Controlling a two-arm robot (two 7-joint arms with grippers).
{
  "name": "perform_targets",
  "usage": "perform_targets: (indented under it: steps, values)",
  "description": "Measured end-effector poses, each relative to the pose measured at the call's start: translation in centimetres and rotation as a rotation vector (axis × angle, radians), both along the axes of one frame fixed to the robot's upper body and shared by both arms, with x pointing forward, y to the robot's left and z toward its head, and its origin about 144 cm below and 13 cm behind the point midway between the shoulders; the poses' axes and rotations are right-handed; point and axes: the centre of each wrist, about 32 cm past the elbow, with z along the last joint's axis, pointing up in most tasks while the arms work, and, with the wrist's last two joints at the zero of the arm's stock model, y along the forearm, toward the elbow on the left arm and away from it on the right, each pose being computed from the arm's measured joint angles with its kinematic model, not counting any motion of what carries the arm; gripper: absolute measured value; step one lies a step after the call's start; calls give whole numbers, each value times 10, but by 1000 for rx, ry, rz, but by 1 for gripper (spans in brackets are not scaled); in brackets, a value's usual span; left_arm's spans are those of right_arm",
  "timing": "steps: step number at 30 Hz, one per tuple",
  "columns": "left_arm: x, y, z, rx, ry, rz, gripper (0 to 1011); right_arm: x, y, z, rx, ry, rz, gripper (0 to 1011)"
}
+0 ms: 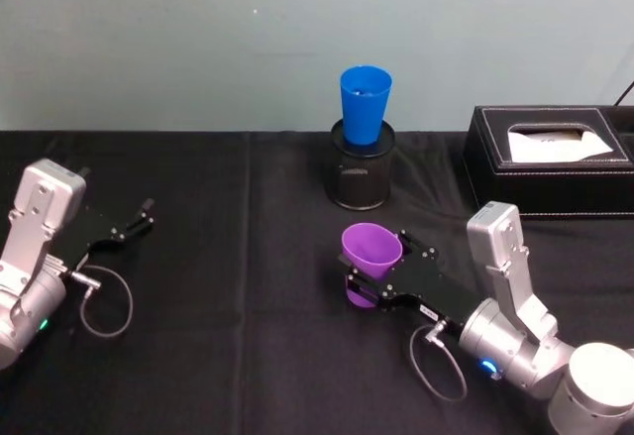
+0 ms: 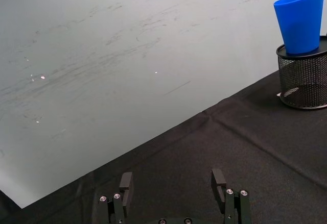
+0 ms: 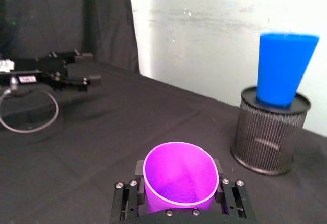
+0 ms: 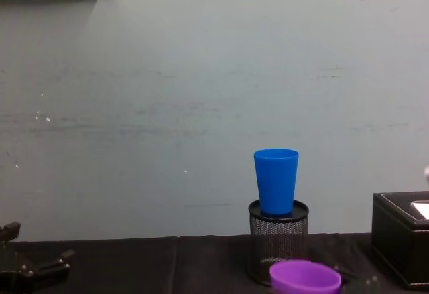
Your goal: Pick up one cup with a gripper and tap it against the other cup.
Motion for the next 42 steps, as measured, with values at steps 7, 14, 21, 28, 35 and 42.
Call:
perform_targets:
  steps: [7, 14, 21, 28, 35, 42]
  values:
    - [0, 0, 0, 0, 0, 0, 1000, -1, -1, 33, 25, -6, 38, 731]
    - [0, 0, 0, 0, 0, 0, 1000, 3, -4, 68, 35, 12, 53, 731]
    - [0, 0, 0, 0, 0, 0, 1000, 11, -8, 94, 19, 21, 36, 731]
    - [0, 0, 0, 0, 0, 0, 1000, 12, -10, 100, 23, 24, 42, 731]
    - [0, 0, 0, 0, 0, 0, 1000, 12, -9, 100, 22, 24, 42, 731]
    - [0, 0, 0, 0, 0, 0, 1000, 12, -9, 100, 20, 23, 41, 731]
